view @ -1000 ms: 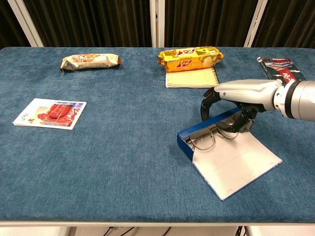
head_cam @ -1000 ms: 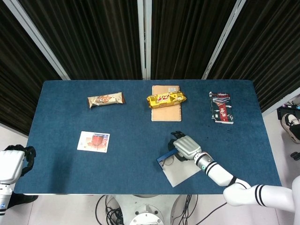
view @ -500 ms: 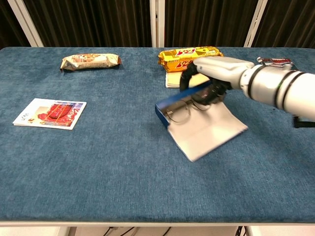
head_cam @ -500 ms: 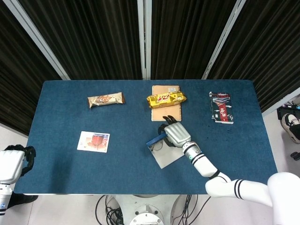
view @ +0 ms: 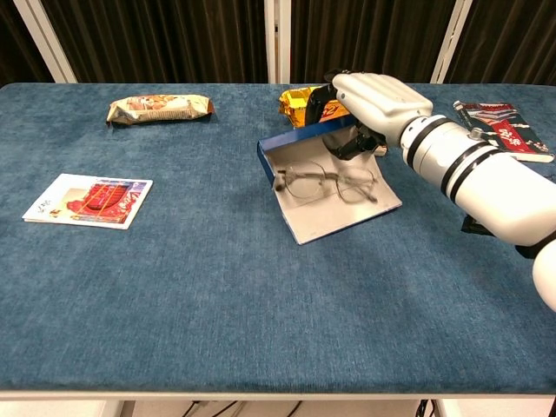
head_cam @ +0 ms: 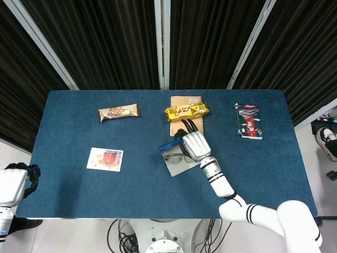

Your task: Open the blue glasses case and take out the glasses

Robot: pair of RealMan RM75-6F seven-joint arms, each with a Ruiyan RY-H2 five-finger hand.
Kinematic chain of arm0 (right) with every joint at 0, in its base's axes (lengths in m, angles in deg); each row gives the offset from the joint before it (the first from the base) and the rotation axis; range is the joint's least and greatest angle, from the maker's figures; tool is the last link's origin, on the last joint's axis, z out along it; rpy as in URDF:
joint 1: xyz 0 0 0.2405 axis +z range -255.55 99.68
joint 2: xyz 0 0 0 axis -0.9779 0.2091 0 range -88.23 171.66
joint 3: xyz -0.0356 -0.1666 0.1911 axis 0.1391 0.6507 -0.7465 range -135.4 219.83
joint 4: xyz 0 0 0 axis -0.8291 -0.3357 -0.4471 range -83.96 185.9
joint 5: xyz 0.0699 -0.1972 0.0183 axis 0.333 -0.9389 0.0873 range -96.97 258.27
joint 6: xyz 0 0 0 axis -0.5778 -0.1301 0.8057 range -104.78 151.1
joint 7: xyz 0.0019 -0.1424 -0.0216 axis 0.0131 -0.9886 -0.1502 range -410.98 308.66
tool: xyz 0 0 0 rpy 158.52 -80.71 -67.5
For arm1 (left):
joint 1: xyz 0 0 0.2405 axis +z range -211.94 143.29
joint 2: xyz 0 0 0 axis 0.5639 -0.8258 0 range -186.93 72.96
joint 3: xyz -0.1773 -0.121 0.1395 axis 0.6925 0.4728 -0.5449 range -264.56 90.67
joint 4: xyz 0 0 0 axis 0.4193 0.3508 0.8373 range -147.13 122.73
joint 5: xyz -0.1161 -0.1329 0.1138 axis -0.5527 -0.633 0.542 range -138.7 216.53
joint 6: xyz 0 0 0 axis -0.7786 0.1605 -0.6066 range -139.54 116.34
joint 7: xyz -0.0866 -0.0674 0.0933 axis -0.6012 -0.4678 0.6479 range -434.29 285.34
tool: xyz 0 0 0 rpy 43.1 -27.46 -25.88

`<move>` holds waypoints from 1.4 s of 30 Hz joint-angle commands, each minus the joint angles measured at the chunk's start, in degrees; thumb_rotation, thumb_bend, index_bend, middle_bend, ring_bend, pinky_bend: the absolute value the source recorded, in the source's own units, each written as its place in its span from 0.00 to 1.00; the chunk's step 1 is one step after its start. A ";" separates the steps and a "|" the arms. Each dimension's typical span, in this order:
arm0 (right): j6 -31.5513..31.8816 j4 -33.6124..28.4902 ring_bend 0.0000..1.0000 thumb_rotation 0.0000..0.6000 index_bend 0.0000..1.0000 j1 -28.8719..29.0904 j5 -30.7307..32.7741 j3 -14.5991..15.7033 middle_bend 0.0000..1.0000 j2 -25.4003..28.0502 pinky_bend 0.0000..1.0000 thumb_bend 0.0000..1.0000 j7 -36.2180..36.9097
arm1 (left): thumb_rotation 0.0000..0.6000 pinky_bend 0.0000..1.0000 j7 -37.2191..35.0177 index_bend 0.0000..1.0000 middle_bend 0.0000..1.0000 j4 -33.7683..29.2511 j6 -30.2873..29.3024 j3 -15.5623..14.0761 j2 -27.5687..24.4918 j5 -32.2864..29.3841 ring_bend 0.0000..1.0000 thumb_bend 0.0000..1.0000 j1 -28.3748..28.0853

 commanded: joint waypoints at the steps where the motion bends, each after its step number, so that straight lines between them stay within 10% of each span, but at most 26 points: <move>1: -2.92 0.35 0.00 1.00 0.70 0.17 1.10 -0.51 0.32 -0.02 0.00 0.48 0.11 | 1.00 0.45 0.05 0.67 0.63 -0.01 0.01 0.01 0.01 -0.01 0.45 0.58 -0.01; 5: -7.65 1.04 0.00 1.00 0.65 1.72 4.25 -1.93 0.30 -0.16 0.00 0.46 -3.56 | 1.00 0.45 0.18 0.67 0.63 -0.05 -0.05 0.02 0.04 -0.05 0.45 0.58 0.02; 11: -12.78 -4.70 0.00 1.00 0.05 2.95 9.12 -3.22 0.13 3.30 0.00 0.33 -9.88 | 1.00 0.45 0.10 0.67 0.63 -0.02 0.01 0.07 0.05 -0.17 0.45 0.58 0.00; 13: -12.04 -8.88 0.00 1.00 0.00 2.10 9.34 -3.29 0.11 5.48 0.00 0.30 -10.15 | 1.00 0.45 0.04 0.67 0.63 -0.01 0.06 0.07 0.04 -0.17 0.45 0.58 -0.03; 24: -8.75 -25.85 0.00 1.00 0.22 -5.95 1.89 4.73 0.21 16.27 0.00 0.33 -2.68 | 1.00 0.45 0.22 0.67 0.63 -0.11 -0.05 -0.01 0.02 -0.01 0.45 0.58 0.01; 42: -12.52 -19.94 0.00 1.00 0.44 -5.25 3.79 5.14 0.22 12.69 0.00 0.38 -3.91 | 1.00 0.45 0.16 0.67 0.63 -0.13 0.01 0.02 0.00 -0.12 0.45 0.58 0.01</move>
